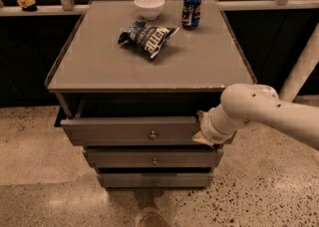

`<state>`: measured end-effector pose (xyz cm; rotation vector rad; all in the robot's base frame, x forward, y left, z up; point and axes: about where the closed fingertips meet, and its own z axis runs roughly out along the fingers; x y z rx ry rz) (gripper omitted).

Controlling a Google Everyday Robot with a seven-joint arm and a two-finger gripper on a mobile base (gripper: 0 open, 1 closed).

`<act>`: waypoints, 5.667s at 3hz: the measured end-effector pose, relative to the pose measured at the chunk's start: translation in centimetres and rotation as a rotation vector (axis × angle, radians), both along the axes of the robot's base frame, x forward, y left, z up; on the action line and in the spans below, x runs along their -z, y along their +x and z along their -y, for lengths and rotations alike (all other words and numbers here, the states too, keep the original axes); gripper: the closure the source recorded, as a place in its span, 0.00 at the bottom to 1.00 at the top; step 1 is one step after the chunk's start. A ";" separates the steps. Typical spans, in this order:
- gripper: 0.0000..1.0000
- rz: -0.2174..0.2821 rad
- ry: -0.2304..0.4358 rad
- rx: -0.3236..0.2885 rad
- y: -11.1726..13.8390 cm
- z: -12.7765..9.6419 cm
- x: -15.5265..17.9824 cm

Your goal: Open top drawer

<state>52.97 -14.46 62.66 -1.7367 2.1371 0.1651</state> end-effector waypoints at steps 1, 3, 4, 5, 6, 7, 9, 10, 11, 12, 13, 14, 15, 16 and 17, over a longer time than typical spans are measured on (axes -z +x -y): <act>1.00 -0.005 0.001 -0.005 -0.3 0.0 -0.5; 1.00 -0.005 0.001 -0.005 0.0 0.0 -1.7; 1.00 -0.005 0.001 -0.005 0.0 0.0 -1.7; 1.00 -0.005 0.001 -0.005 0.0 0.1 -1.8; 1.00 -0.004 -0.003 -0.002 -0.3 0.2 -1.8; 1.00 -0.004 -0.003 -0.002 -0.3 0.2 -1.9; 1.00 -0.011 -0.019 0.010 -1.9 0.5 -1.8; 1.00 -0.011 -0.020 0.011 -1.9 0.5 -2.0; 1.00 -0.009 -0.024 0.015 -2.2 0.6 -1.9; 1.00 0.015 -0.036 0.027 -2.5 0.9 -2.4; 1.00 0.016 -0.037 0.028 -2.6 0.9 -2.4; 1.00 0.044 -0.066 0.044 -4.3 1.2 -0.9; 1.00 0.048 -0.069 0.046 -4.3 1.2 -1.2; 1.00 0.060 -0.074 0.051 -4.4 1.2 -1.6; 1.00 0.060 -0.074 0.051 -4.5 1.2 -1.6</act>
Offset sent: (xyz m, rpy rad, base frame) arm -0.2553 -0.0823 0.0323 0.1150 0.0992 0.0361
